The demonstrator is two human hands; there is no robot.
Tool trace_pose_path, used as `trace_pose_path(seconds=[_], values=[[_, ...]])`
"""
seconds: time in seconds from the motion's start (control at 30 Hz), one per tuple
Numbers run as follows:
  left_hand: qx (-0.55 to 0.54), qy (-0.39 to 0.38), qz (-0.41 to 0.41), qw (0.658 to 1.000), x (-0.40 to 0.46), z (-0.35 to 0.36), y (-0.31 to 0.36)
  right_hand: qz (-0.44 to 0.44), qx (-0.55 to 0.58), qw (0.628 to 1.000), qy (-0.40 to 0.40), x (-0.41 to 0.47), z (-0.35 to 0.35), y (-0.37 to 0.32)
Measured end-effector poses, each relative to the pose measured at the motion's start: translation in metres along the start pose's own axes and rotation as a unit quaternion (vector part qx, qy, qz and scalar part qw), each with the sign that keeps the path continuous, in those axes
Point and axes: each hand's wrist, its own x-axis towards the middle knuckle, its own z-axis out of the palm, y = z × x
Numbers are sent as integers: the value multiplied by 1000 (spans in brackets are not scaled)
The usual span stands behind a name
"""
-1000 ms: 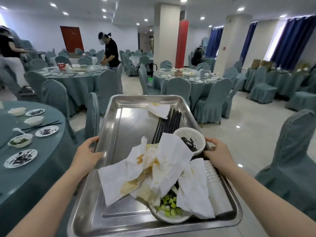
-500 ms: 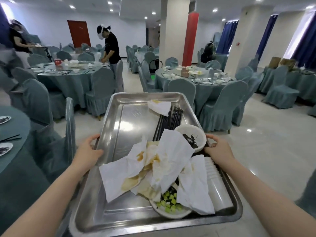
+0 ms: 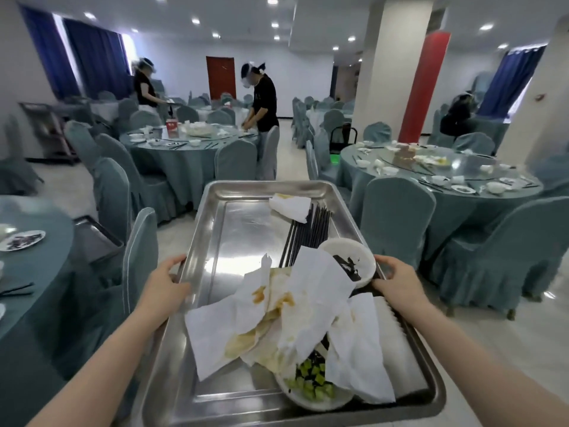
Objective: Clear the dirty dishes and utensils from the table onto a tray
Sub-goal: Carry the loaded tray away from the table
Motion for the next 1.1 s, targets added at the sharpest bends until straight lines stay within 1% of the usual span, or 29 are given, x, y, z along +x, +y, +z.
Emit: trace_pose_path(seconds=[0.3,0.43,0.57,0.67,0.8,0.97,1.1], values=[[0,36,-15,999,221,49,25,-20,33,999,-37,240,80,-37],[12,76,-23,997,319,72,25,-57,34,995,-68,364,128,-53],[-5,119,-46,992,401,86,21,-77,30,991,-107,481,184,-82],[-20,152,-72,986,461,82,23,-98,33,983,-149,554,231,-115],[1,203,-86,975,553,71,8,-120,54,971,-202,646,311,-157],[17,214,-96,972,685,44,-26,-126,76,965,-216,743,420,-206],[2,207,-112,972,787,18,-43,-126,80,964,-222,824,496,-243]])
